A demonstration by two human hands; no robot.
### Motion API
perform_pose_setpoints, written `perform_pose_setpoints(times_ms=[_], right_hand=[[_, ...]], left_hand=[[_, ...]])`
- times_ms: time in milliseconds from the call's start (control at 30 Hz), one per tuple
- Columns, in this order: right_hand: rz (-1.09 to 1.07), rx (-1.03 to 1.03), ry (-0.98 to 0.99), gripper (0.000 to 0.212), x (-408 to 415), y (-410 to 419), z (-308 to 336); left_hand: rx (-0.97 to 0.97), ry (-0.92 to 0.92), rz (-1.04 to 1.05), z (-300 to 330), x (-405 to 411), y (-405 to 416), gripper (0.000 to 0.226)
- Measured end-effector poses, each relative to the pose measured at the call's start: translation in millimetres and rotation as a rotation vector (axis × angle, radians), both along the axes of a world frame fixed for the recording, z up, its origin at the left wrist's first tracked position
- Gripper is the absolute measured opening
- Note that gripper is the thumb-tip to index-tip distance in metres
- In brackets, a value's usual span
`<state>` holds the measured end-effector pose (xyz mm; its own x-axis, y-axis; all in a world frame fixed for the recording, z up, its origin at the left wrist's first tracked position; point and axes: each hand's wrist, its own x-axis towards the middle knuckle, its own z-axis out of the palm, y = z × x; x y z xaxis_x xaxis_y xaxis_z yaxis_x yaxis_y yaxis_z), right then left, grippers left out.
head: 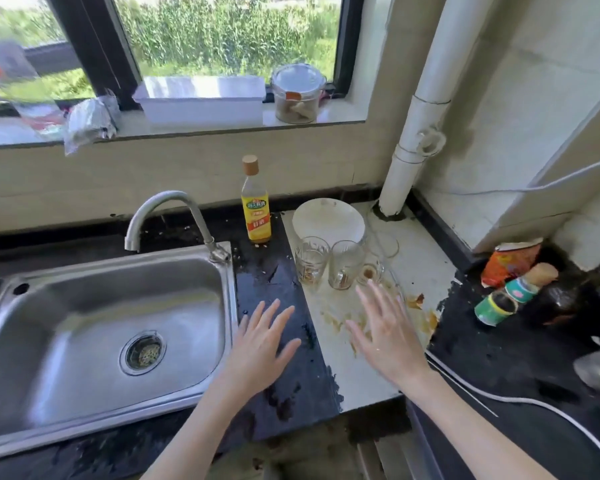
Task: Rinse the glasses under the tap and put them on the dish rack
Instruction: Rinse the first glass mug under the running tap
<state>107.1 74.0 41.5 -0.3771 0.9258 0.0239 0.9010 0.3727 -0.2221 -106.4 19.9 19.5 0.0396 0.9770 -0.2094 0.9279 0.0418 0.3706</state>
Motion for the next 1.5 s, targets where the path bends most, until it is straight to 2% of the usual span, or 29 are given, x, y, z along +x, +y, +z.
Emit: perform_pose_setpoints(times_ms=[67,133,300,400,567,733,833,1000,1100,1233,1333,1500], right_hand=[[-0.01,-0.031,-0.034,0.079,-1,22,-6],[-0.016,-0.073,-0.064,0.068,-1,44,-12],[0.048,-0.087,-0.22,0.067,2,101,-36],[0.102,-0.092,-0.31,0.076,2,127,-52],[0.107,-0.124,-0.322,0.062,8,140,-65],[0.127,-0.111,-0.284,0.06,12,141,-63],[0.117,-0.124,-0.295,0.06,12,142,-65],[0.126,-0.112,-0.232,0.085,-4,138,-52],[0.166,-0.114,-0.153,0.079,-33,131,-38],[0.252,-0.069,-0.057,0.071,-98,113,-33],[0.306,-0.124,0.0,0.055,-157,104,-37],[0.239,-0.276,0.102,0.057,-252,118,-62]], left_hand=[[-0.062,-0.226,0.055,-6,4,21,0.057],[-0.096,-0.398,0.13,-13,9,43,0.055],[-0.245,-0.673,0.334,-26,30,101,0.057],[-0.274,-0.721,0.453,-40,42,127,0.056],[-0.273,-0.805,0.671,-52,52,153,0.046],[-0.285,-0.885,0.693,-52,53,162,0.027],[-0.278,-1.007,0.76,-51,40,158,0.027],[-0.272,-1.197,0.815,-40,11,131,0.018],[-0.212,-1.238,0.855,-32,-16,110,0.019],[-0.153,-1.205,0.872,-27,-64,70,0.025],[-0.151,-1.14,0.87,-36,-112,37,0.025],[-0.113,-1.066,0.911,-53,-190,5,0.027]])
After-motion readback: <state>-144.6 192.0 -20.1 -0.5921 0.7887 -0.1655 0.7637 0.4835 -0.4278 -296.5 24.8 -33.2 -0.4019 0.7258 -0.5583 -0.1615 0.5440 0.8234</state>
